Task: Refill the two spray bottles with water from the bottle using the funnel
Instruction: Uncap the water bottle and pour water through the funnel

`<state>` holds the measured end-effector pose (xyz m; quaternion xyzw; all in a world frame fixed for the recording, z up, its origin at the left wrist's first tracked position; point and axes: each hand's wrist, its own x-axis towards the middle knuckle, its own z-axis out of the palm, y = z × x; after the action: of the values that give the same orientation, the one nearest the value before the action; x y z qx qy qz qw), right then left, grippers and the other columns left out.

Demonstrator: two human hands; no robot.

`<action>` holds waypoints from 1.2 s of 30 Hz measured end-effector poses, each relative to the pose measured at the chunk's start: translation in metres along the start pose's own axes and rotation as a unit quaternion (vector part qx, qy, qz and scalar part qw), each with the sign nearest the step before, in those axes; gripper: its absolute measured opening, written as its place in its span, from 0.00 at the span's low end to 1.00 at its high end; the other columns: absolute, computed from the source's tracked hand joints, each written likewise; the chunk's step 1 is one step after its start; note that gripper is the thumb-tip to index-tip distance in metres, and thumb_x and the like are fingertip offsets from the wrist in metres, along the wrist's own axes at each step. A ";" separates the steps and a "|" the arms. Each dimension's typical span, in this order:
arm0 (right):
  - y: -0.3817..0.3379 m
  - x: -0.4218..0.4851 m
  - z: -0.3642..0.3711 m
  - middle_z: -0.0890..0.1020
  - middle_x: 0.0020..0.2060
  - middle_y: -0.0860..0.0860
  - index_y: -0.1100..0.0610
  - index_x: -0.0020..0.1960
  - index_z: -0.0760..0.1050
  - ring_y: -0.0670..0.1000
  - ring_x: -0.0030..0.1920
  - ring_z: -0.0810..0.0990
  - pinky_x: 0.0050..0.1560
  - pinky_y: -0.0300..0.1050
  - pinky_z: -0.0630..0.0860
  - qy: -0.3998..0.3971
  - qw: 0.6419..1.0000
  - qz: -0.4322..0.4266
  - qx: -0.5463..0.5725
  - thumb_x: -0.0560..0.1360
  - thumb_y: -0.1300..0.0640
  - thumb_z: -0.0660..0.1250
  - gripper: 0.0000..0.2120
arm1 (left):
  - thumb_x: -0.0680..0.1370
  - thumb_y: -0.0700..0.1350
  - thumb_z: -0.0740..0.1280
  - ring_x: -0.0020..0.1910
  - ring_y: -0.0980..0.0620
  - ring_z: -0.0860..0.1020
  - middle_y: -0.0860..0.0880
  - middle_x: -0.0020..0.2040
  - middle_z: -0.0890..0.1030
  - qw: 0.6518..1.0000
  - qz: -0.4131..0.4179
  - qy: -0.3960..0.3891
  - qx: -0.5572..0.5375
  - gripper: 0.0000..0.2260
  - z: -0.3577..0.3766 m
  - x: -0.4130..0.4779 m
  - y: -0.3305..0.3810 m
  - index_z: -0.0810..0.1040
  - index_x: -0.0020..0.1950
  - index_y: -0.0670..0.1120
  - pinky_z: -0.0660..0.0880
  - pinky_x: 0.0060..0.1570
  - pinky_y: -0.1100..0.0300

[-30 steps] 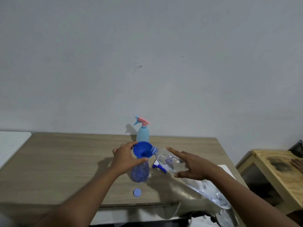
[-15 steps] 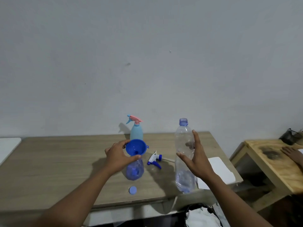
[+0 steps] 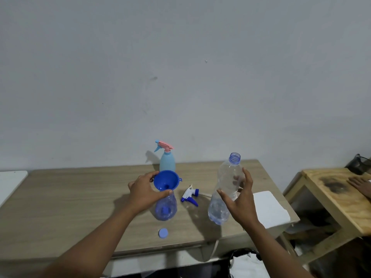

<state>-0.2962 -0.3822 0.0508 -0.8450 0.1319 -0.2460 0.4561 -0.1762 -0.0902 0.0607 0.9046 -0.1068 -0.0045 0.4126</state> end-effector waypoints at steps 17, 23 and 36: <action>-0.021 -0.041 0.051 0.80 0.40 0.44 0.51 0.48 0.77 0.47 0.40 0.79 0.39 0.32 0.72 -0.047 0.996 -0.065 0.037 0.77 0.62 0.70 0.06 | 0.57 0.67 0.77 0.54 0.59 0.78 0.62 0.53 0.81 1.000 0.006 0.001 0.000 0.36 -0.002 -0.001 -0.001 0.76 0.62 0.59 0.61 0.58 0.54; -0.059 0.008 0.083 0.82 0.40 0.52 0.59 0.50 0.80 0.46 0.36 0.79 0.36 0.40 0.77 -0.160 0.964 0.148 0.152 0.81 0.57 0.66 0.07 | 0.53 0.72 0.72 0.54 0.60 0.78 0.63 0.54 0.81 1.000 0.003 -0.005 0.005 0.40 -0.003 -0.001 -0.001 0.76 0.63 0.58 0.65 0.61 0.52; -0.078 0.034 0.108 0.85 0.47 0.60 0.58 0.66 0.77 0.52 0.39 0.81 0.47 0.47 0.84 -0.251 0.923 0.213 0.201 0.80 0.64 0.66 0.15 | 0.56 0.72 0.73 0.56 0.59 0.77 0.62 0.57 0.80 1.000 0.000 -0.022 0.003 0.40 -0.005 0.001 -0.003 0.74 0.66 0.59 0.63 0.59 0.55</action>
<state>-0.2099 -0.2785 0.0764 -0.7218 0.1375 0.0554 0.6761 -0.1747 -0.0853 0.0617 0.9055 -0.1162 -0.0242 0.4075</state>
